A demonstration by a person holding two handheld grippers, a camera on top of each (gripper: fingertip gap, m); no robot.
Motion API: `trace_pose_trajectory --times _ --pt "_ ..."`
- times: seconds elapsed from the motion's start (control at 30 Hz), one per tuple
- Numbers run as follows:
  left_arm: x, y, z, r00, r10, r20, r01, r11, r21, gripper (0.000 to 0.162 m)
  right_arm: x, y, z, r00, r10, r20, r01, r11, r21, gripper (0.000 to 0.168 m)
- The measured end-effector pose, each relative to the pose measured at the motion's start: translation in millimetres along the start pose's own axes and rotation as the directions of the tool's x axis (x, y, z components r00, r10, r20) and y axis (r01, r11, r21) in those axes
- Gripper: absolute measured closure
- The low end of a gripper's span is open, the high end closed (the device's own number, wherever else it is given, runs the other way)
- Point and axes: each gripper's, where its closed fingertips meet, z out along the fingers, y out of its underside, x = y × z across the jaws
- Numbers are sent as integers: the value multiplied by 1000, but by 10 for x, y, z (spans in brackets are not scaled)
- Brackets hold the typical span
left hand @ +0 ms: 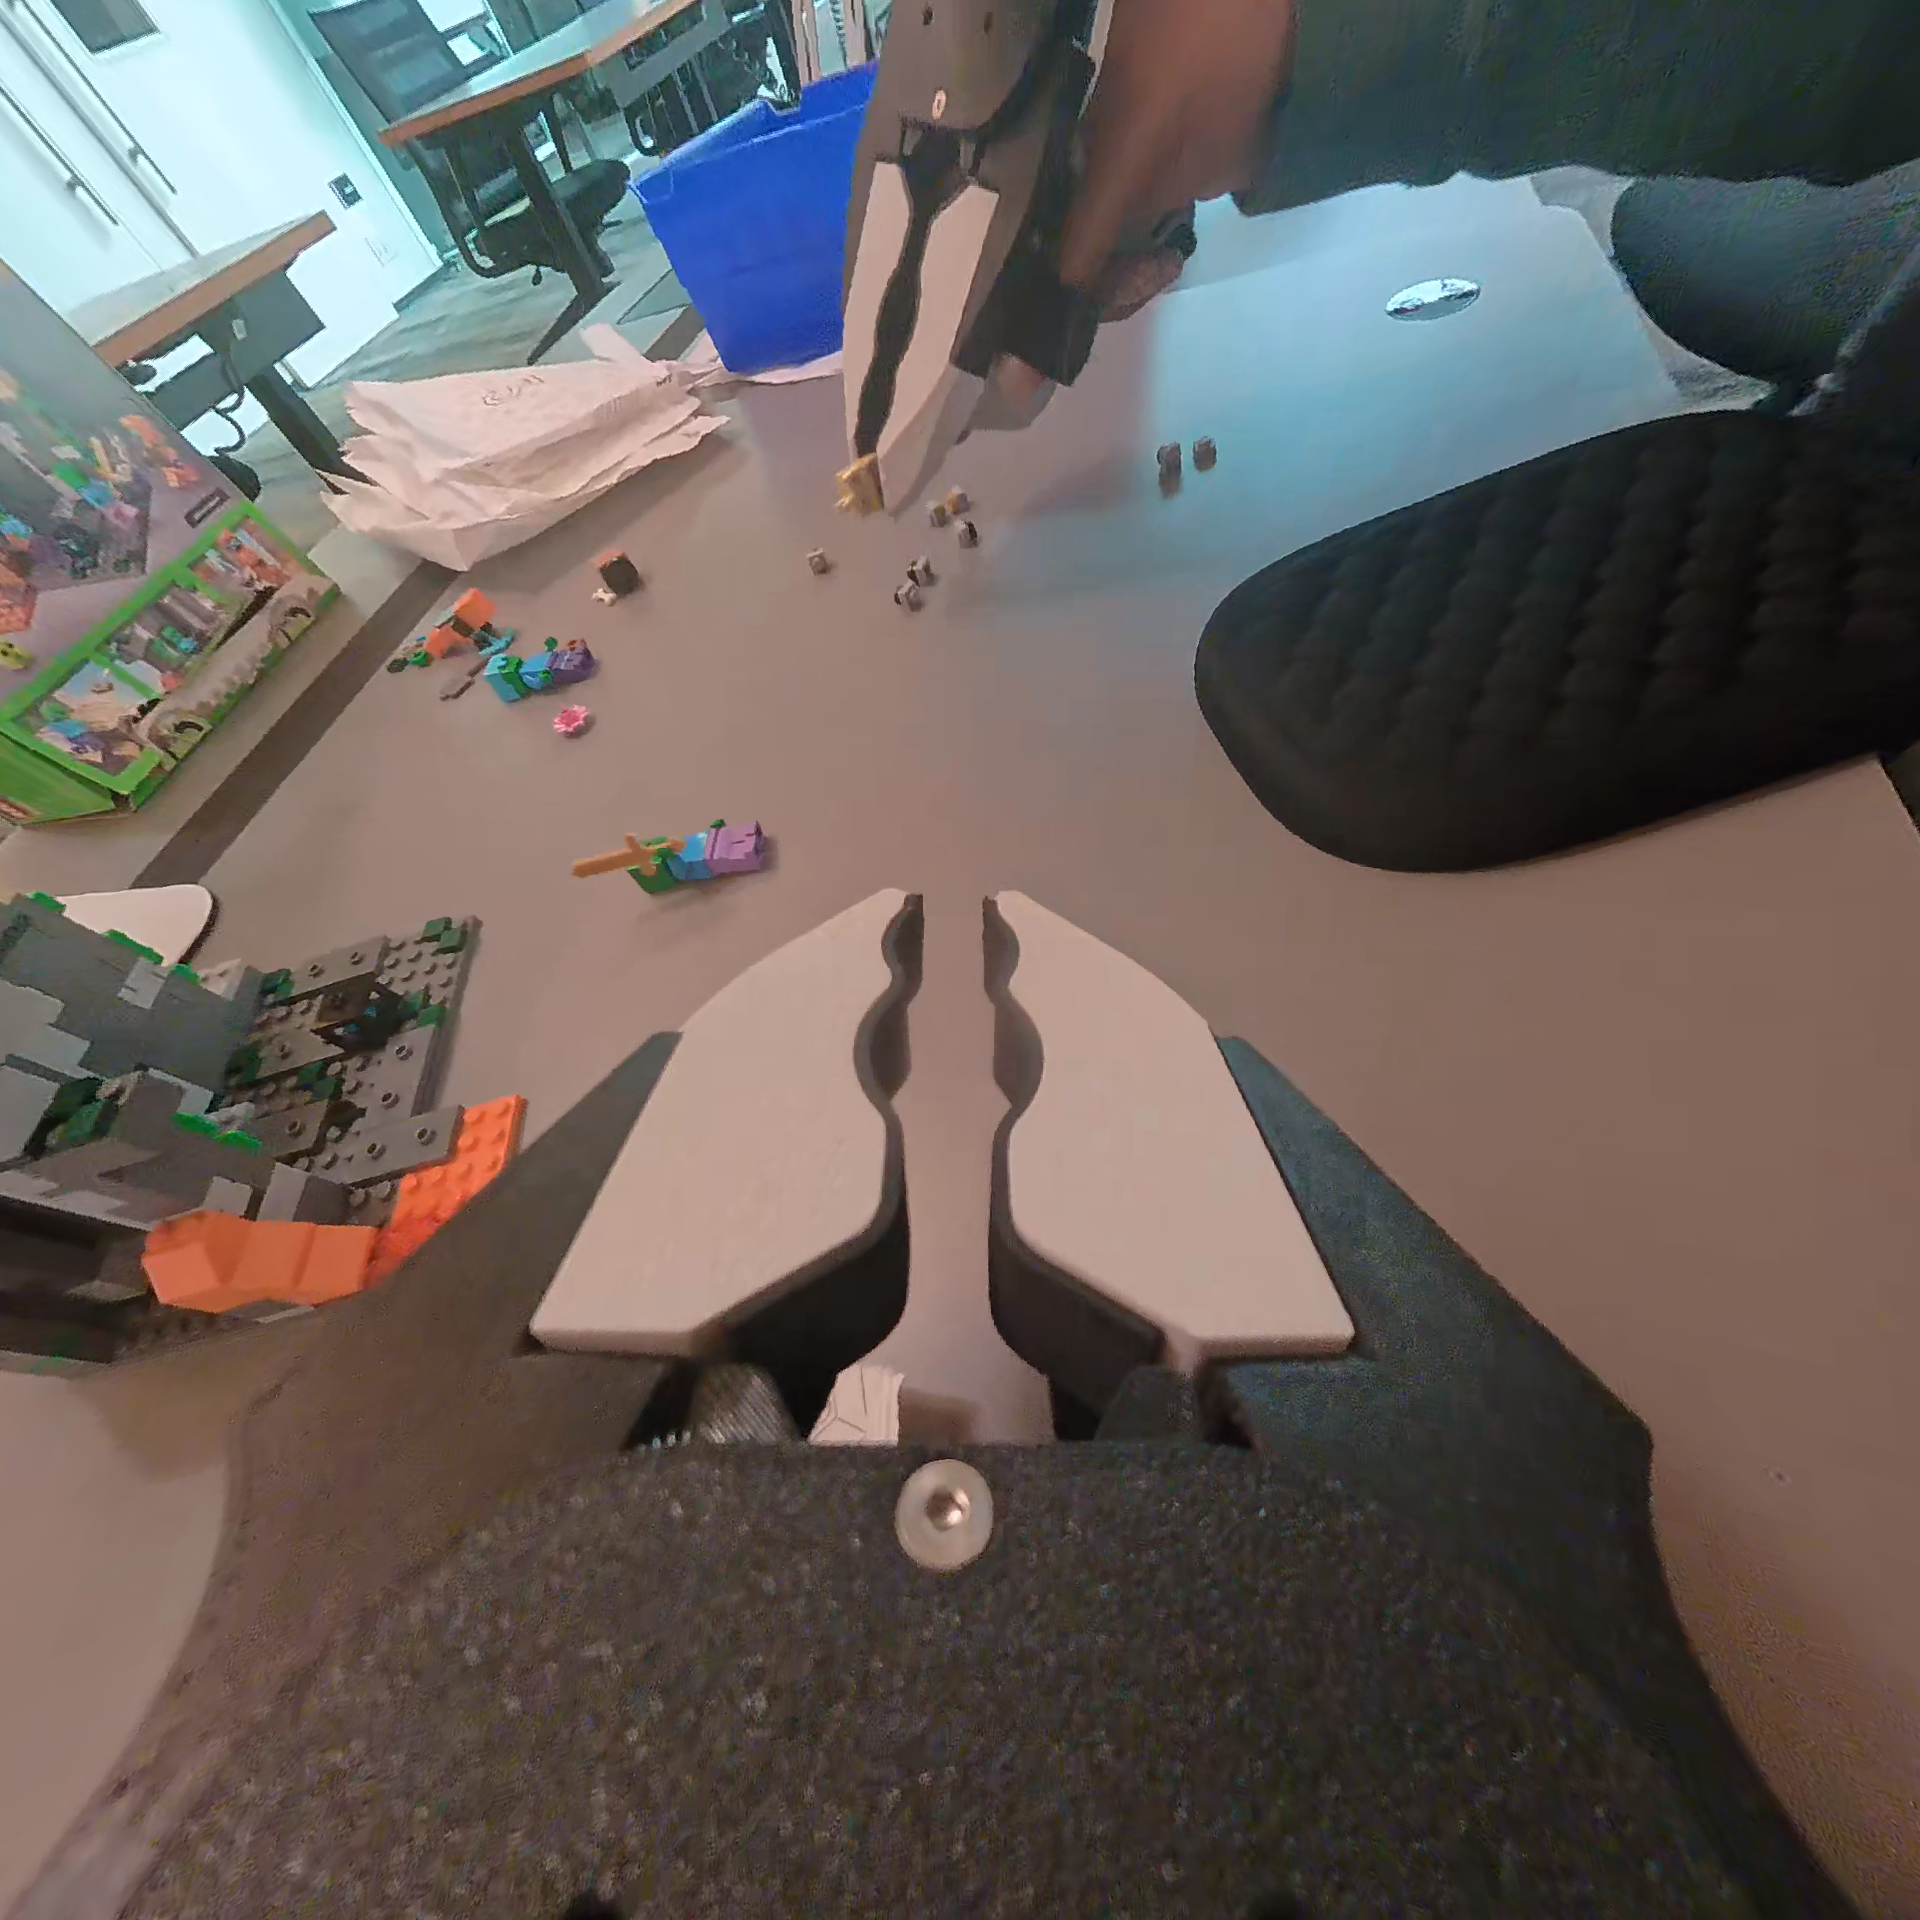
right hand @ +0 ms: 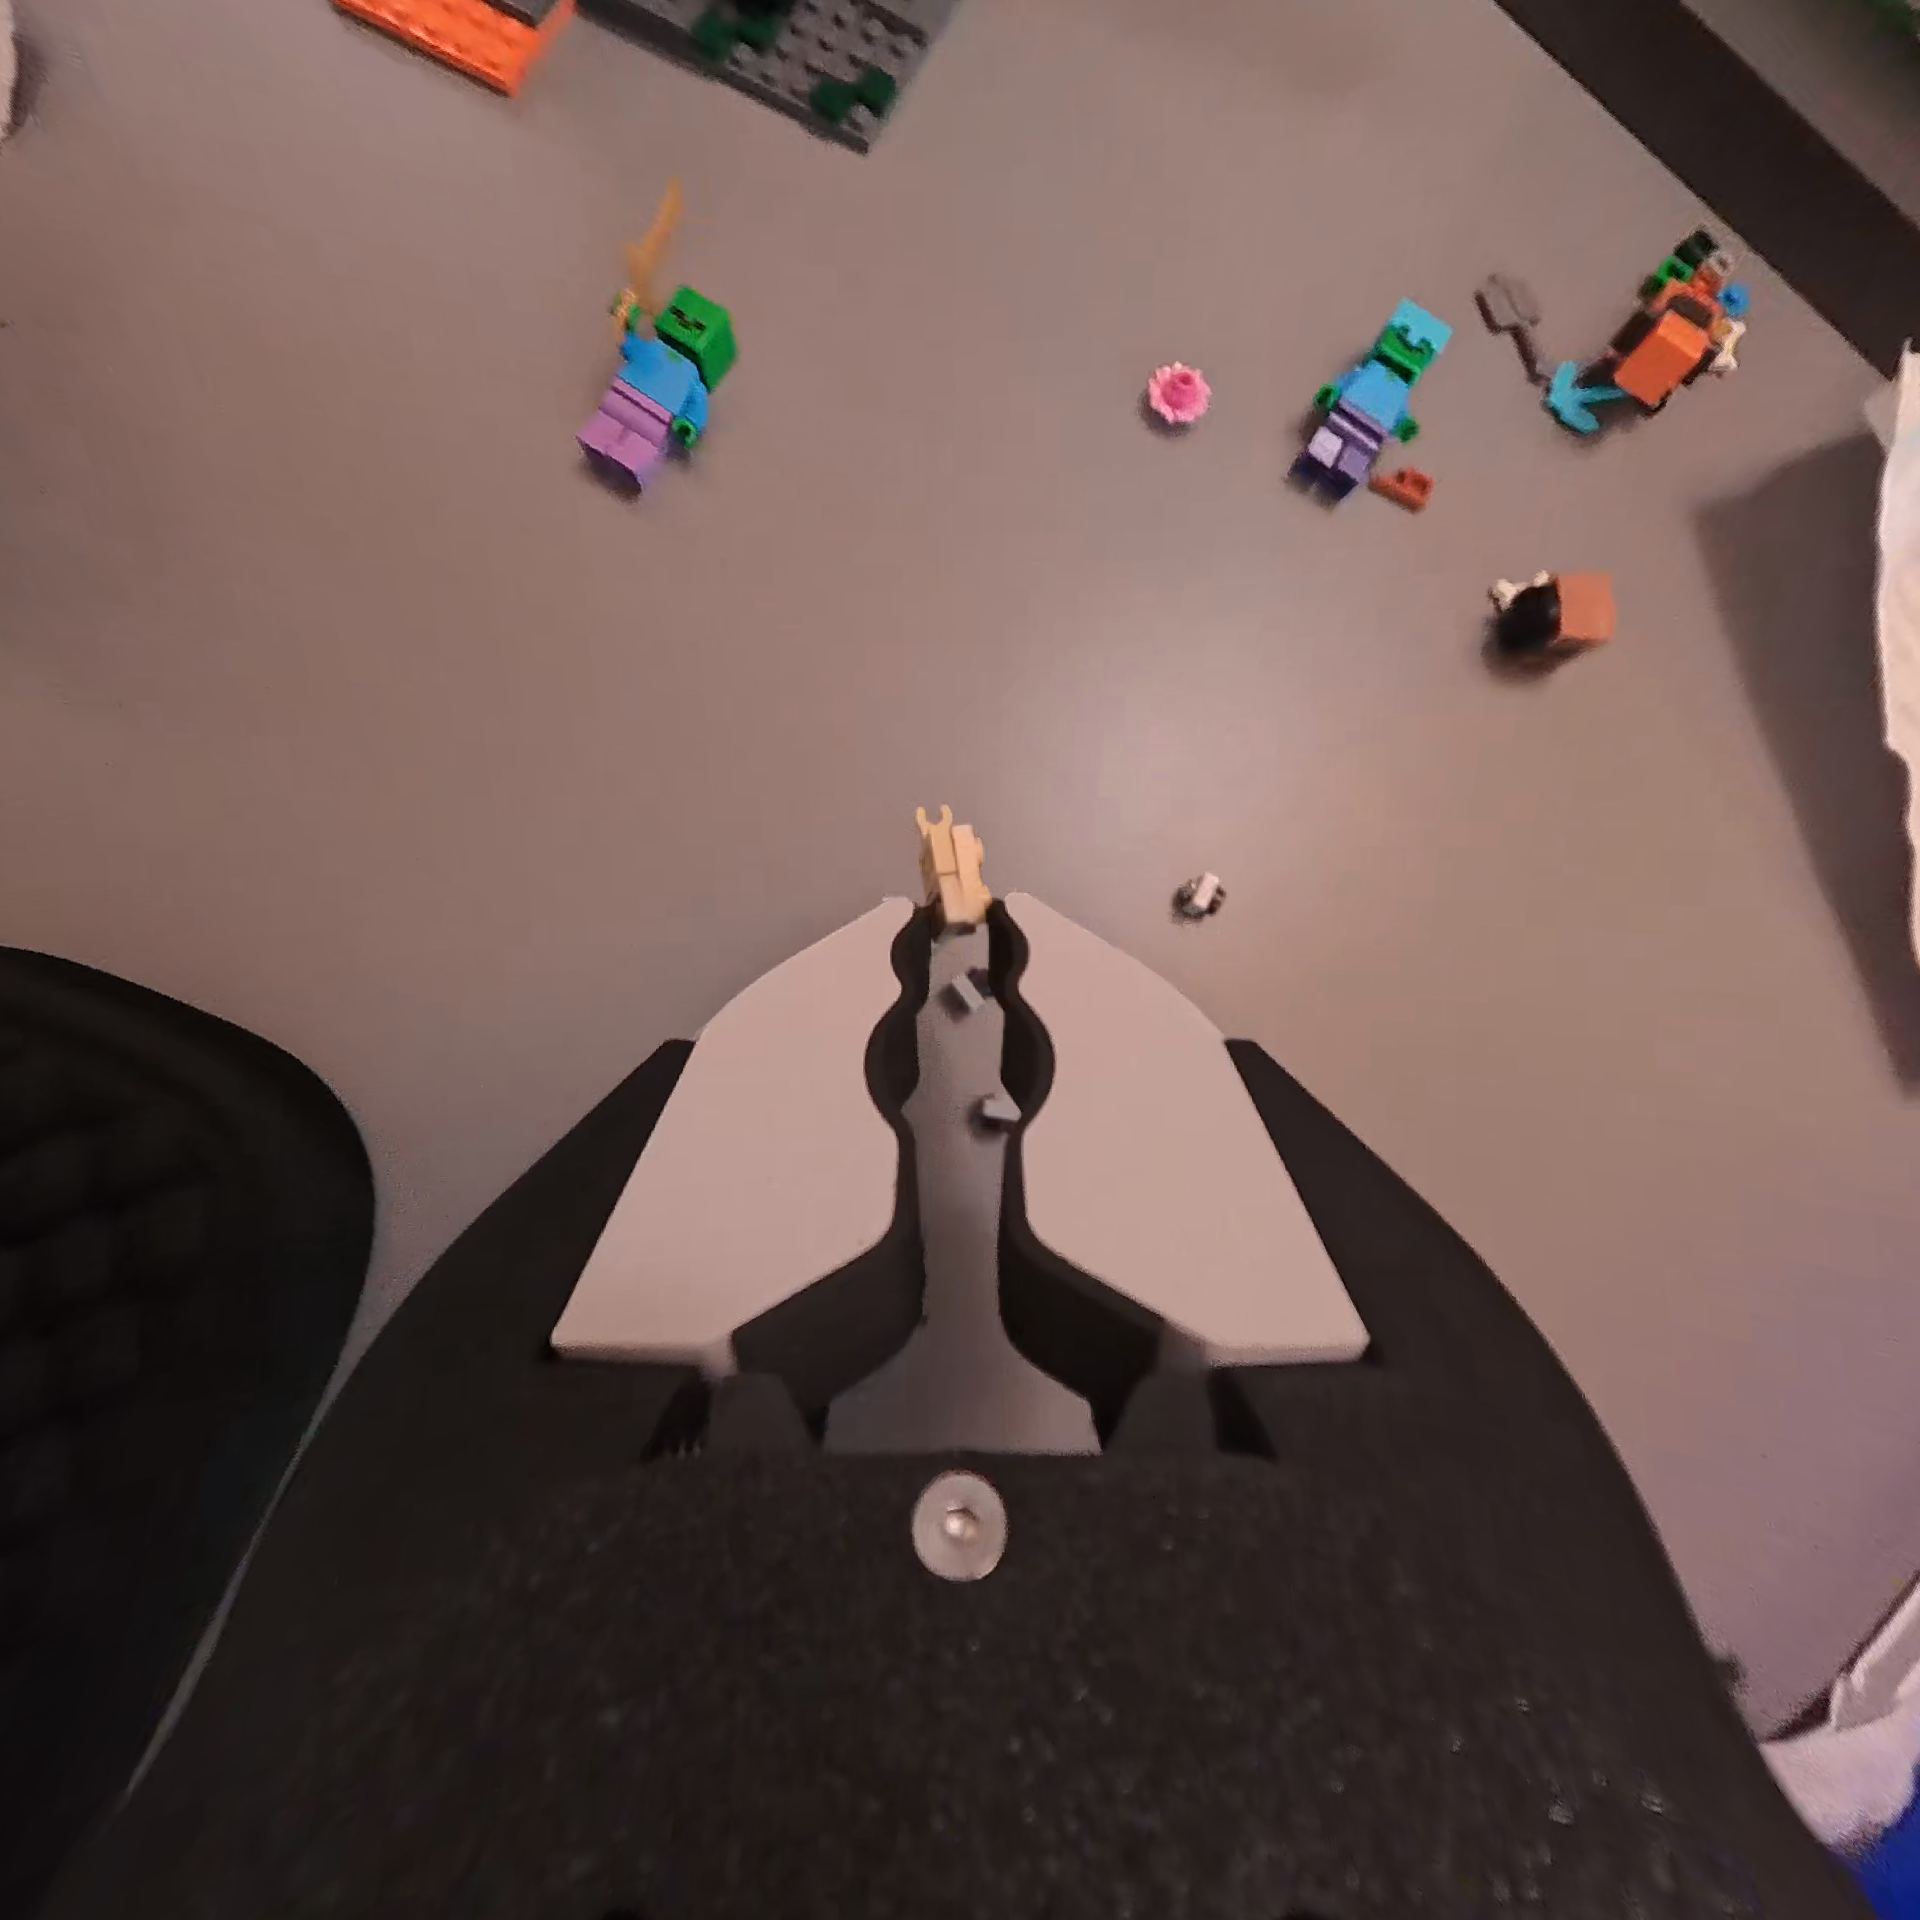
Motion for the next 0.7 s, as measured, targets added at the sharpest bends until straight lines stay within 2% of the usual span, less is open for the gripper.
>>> trace_pose_trajectory --times 0.2,0.4,0.6,0.7 --pt "1 52 32 1000 9 4 -9 1000 -22 150 0 114 21 1000 20 13 -20 1000 -7 151" --pt "4 90 51 1000 22 5 -21 999 -40 150 6 83 -29 999 41 35 -42 999 25 147" --pt "-4 85 46 1000 19 12 -19 999 -39 150 126 42 -206 997 71 17 -72 994 84 144" --pt "-20 68 32 1000 10 18 -10 999 -32 150 128 120 -346 996 74 52 -78 993 84 143"
